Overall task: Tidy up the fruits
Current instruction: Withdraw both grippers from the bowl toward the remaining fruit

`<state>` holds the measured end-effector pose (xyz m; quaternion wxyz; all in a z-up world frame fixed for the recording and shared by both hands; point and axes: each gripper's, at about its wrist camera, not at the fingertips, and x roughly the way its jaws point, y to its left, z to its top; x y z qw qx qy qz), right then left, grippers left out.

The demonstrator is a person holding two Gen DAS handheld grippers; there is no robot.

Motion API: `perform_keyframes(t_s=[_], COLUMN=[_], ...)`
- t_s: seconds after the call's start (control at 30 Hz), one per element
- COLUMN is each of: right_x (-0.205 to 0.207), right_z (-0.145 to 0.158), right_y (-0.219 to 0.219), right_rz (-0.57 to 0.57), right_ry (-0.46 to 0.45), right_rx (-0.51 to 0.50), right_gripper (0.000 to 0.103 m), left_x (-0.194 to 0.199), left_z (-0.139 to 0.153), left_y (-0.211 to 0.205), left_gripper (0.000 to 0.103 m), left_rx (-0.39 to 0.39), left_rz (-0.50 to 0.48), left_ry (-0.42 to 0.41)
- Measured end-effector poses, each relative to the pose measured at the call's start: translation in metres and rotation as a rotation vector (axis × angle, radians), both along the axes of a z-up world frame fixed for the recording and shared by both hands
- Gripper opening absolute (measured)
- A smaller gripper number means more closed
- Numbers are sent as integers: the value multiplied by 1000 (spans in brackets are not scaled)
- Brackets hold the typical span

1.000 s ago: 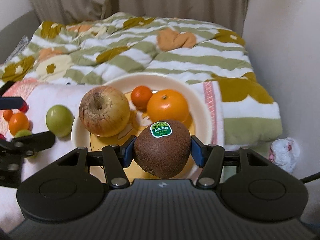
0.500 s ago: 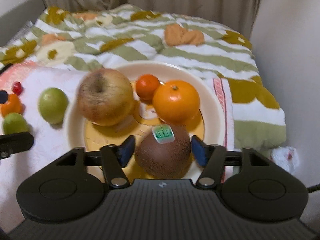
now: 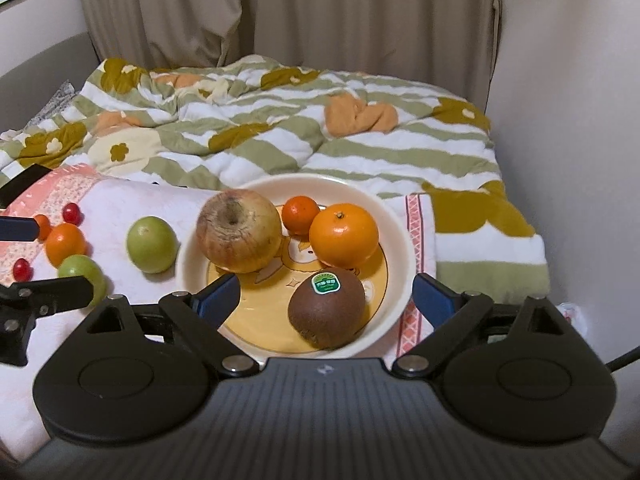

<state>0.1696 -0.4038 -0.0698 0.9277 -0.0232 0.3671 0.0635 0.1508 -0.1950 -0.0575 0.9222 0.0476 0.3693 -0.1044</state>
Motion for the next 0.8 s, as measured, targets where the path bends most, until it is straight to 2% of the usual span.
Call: perform_keyframes(t_s=[0.33,0.53,0.8], right_x=[-51,-72,-93], right_z=[40,59,79], right_y=[13,27,63], right_rz=[9,34,64], right_ry=[-50,-72,-94], right_rx=[20,35,55], right_gripper=[103,103,103], left_x=[-48,-74,-99], left_z=[34,47,64], left_y=[22,46,98], left_gripper=[103,103,103], left_rx=[-32,-4,36], left_rz=[57,122,205], left_ry=[-94,-122,-163])
